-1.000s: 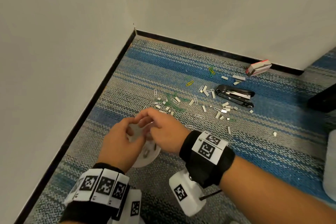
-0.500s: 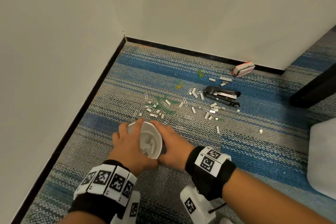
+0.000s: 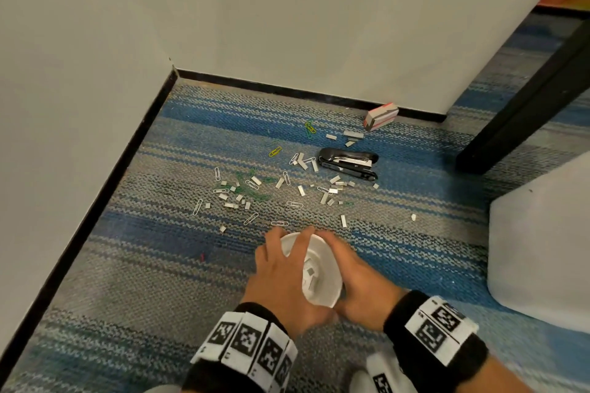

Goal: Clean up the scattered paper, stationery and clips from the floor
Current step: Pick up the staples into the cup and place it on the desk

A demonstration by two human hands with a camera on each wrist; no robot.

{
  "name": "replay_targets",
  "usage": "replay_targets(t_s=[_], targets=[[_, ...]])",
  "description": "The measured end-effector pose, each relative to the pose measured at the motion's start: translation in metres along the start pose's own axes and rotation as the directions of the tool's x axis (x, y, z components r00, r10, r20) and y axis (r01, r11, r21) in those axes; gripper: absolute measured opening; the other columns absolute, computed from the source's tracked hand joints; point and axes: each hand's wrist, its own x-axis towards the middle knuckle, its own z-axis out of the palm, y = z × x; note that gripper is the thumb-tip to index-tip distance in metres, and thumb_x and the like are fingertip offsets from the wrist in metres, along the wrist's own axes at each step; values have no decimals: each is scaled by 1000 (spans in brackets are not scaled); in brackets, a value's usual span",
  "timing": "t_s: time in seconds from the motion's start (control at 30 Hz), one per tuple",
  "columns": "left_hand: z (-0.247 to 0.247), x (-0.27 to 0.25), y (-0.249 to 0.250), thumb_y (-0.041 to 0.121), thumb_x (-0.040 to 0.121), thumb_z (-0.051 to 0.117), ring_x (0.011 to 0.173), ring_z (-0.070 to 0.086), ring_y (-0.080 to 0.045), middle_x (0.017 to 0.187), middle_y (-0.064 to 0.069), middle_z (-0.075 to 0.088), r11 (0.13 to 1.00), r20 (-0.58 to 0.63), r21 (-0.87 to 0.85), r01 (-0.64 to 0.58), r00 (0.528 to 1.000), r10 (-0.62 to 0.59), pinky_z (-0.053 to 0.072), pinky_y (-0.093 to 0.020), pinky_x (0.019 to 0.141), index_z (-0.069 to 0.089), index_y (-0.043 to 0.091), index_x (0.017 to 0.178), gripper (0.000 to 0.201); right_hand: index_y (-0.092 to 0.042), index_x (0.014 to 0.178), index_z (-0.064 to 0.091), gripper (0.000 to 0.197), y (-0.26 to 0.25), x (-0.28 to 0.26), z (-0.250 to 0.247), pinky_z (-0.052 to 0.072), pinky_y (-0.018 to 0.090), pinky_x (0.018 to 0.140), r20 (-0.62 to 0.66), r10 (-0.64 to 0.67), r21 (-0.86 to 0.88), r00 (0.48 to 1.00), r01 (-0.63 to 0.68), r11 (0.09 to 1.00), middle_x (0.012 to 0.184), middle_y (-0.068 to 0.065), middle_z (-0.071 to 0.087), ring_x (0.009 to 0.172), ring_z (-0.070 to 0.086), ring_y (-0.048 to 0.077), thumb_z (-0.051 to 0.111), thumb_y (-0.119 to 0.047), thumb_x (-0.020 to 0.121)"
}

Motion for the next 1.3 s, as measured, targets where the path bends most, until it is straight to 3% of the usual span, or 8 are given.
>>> replay_targets(t_s=[0.17,0.3,0.47,0.73,0.9,1.13,1.23,1.3], targets=[[-19,12,-18,61,74,57,109,54,-17,117,6,56,916,-155,-399,44,981,-114,42,-34,96,27,30,137,76,-46,123,35,74,16,14,-14,50,32,93,-94,124,88,988,-115,989,113,1,57,99,62,19,54,10,78],[-41,33,-75,26,90,51,81,63,-28,73,-1,64,873,-320,-461,157,888,-329,47,-37,78,52,29,91,4,-27,110,58,34,37,41,-32,49,32,90,-388,225,-245,894,-336,910,100,1,59,89,56,18,58,-5,84],[-61,44,-125,18,88,57,74,56,-27,72,-7,58,902,-314,-198,384,847,-430,40,-30,68,55,15,95,8,-20,105,61,23,39,64,-42,44,31,89,-377,164,-475,911,-342,811,109,2,57,101,56,22,65,-29,85],[-45,83,-118,21,75,75,85,60,-22,87,-6,64,961,-241,-47,273,930,-276,47,-31,82,64,14,105,33,-16,99,63,20,30,74,-36,37,22,77,-411,85,-418,908,-270,867,95,0,51,85,49,15,52,-8,85],[-38,79,-128,9,75,73,85,65,-23,86,-8,71,951,-303,-135,279,902,-307,43,-22,77,71,13,84,10,-18,82,47,16,33,91,-40,30,27,70,-480,103,-289,871,-268,919,89,4,49,84,46,21,40,-4,88],[-41,85,-122,1,84,47,70,50,-23,82,-10,58,934,-376,-259,246,865,-332,35,-26,69,65,15,84,23,-22,130,48,33,41,108,-38,40,32,83,-314,106,-511,943,-262,818,106,11,53,100,51,29,38,-19,98],[-42,95,-114,3,85,42,64,48,-25,69,-7,54,898,-371,-353,262,842,-392,33,-28,63,61,14,72,25,-19,116,57,24,42,108,-40,40,30,79,-301,125,-521,946,-272,809,103,10,53,98,52,29,50,-19,93],[-42,102,-109,13,87,48,67,50,-25,70,-7,55,898,-358,-336,285,843,-401,34,-28,64,62,12,86,14,-15,103,61,14,42,105,-43,36,28,75,-328,108,-468,939,-261,845,100,10,53,93,52,26,54,-19,91]])
